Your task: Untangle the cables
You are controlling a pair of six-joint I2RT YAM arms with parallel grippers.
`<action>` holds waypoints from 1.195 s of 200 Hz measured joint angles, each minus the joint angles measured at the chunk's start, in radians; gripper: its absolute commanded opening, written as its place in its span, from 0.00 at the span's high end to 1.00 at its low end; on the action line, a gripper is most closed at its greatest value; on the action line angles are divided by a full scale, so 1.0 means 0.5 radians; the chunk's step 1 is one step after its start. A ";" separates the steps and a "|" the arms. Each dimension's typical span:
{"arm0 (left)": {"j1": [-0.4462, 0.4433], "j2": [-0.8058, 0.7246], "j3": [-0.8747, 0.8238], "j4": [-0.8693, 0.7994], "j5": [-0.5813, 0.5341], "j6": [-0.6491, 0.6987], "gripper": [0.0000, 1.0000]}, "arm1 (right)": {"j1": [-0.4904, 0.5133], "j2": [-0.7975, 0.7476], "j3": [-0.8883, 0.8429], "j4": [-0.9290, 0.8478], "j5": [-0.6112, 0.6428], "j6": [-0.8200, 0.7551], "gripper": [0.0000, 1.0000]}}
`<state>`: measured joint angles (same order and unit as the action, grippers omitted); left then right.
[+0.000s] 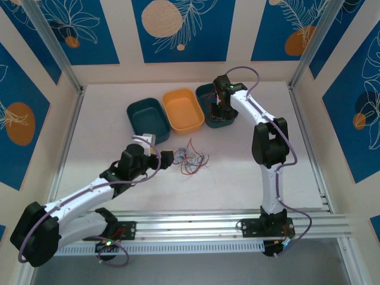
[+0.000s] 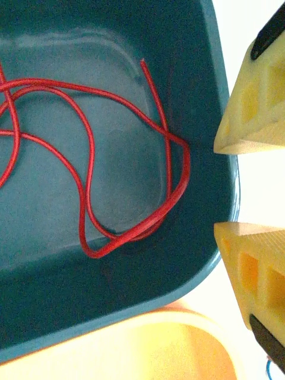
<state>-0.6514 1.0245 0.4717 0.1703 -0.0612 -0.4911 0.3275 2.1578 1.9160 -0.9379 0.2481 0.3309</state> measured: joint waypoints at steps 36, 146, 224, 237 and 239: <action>0.000 0.000 0.000 -0.002 0.000 0.000 0.00 | -0.001 0.037 0.071 0.005 0.061 -0.020 0.95; 0.000 -0.022 0.000 -0.046 -0.008 0.001 0.00 | -0.001 0.327 0.327 0.013 0.255 -0.122 1.00; 0.000 -0.022 0.000 -0.046 -0.019 0.000 0.00 | -0.001 0.413 0.682 -0.098 0.289 -0.188 0.81; 0.000 -0.021 0.001 -0.047 -0.026 -0.004 0.00 | 0.002 0.359 0.643 -0.103 0.275 -0.178 0.74; 0.000 -0.021 0.002 -0.047 -0.027 -0.007 0.00 | 0.003 0.350 0.635 -0.102 0.275 -0.182 0.72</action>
<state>-0.6514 1.0138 0.4725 0.1471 -0.0746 -0.4946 0.3290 2.3329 2.2333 -0.9890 0.3855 0.2398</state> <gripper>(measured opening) 0.998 0.214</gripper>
